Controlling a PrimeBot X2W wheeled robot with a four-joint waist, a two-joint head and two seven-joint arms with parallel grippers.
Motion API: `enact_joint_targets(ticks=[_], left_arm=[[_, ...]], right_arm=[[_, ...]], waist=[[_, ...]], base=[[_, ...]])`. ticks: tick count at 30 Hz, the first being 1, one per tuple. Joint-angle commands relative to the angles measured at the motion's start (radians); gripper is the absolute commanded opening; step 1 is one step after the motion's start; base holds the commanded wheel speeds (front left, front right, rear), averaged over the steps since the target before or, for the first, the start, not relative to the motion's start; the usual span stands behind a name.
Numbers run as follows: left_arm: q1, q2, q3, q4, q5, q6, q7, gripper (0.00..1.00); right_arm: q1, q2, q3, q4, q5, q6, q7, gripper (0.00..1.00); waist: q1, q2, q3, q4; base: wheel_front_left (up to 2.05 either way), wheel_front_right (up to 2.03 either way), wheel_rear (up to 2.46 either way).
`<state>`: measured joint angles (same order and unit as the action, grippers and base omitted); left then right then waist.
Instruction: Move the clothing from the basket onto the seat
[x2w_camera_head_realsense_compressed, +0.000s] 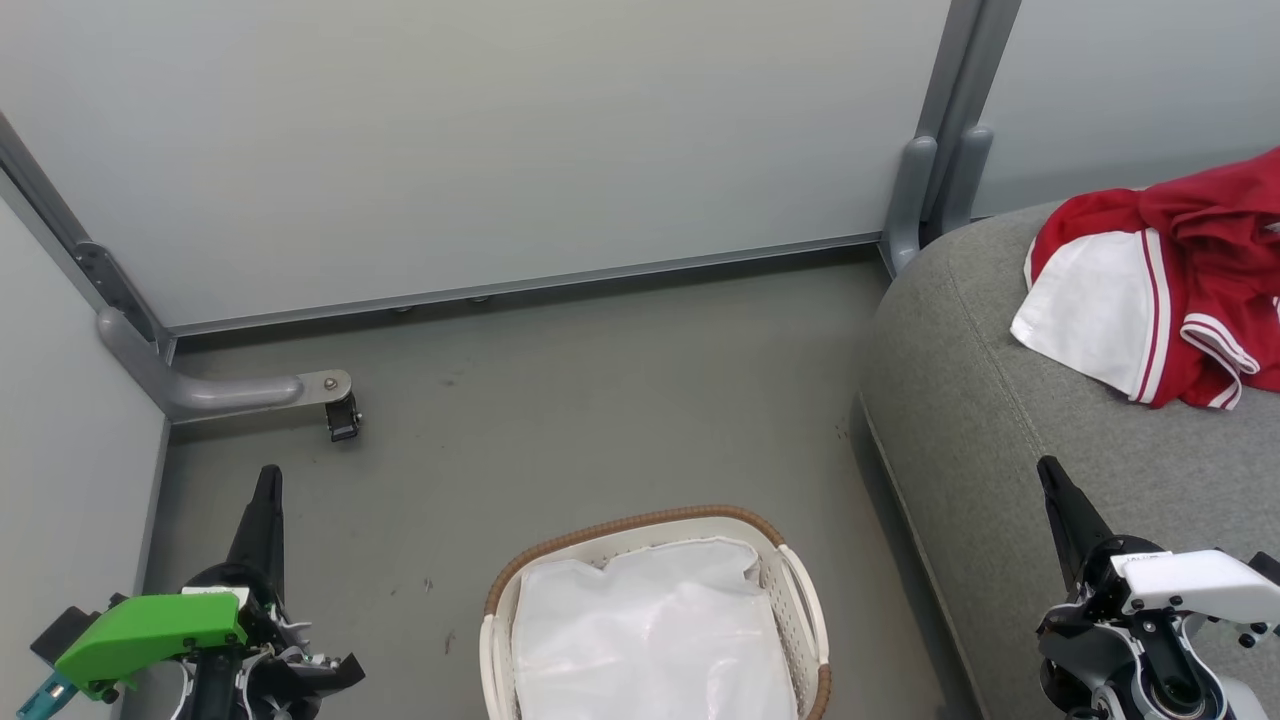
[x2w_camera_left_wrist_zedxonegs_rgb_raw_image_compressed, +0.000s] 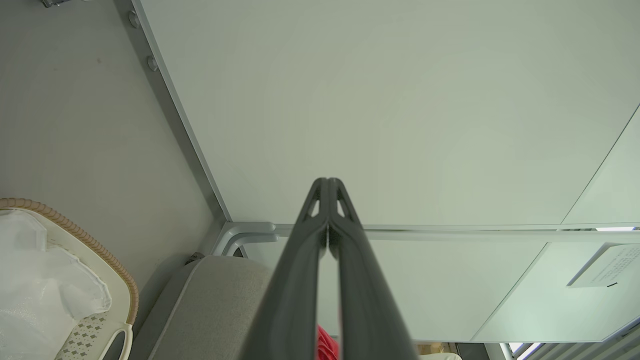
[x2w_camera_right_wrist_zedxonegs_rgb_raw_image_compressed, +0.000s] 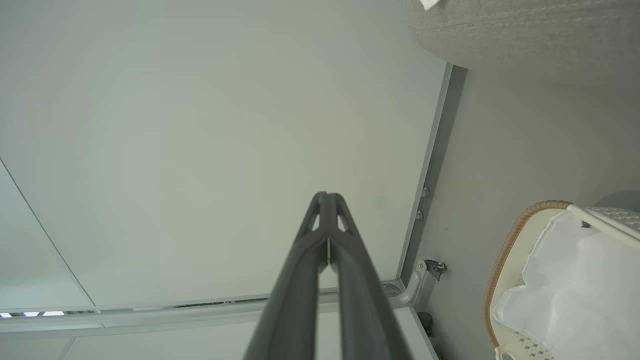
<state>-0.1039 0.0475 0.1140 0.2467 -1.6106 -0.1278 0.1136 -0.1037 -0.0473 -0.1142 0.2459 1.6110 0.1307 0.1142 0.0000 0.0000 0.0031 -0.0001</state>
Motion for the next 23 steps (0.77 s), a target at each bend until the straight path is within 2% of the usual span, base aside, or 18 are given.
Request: enact_joint_targets(ticks=[1, 23], left_arm=[[-0.011, 0.005, 0.002, -0.003, -0.004, -0.006, 0.004, 0.0], [-0.011, 0.005, 0.002, -0.003, -0.004, -0.006, 0.004, 0.0]], right_arm=[[-0.008, -0.006, -0.002, -0.003, 0.004, 0.0, 0.003, 0.0], [-0.008, -0.006, -0.002, -0.003, 0.004, 0.0, 0.003, 0.0]], waist=[[0.0, 0.0, 0.0, 0.0], [0.0, 0.0, 0.0, 0.0]], base=[[0.0, 0.0, 0.0], [0.0, 0.0, 0.0]])
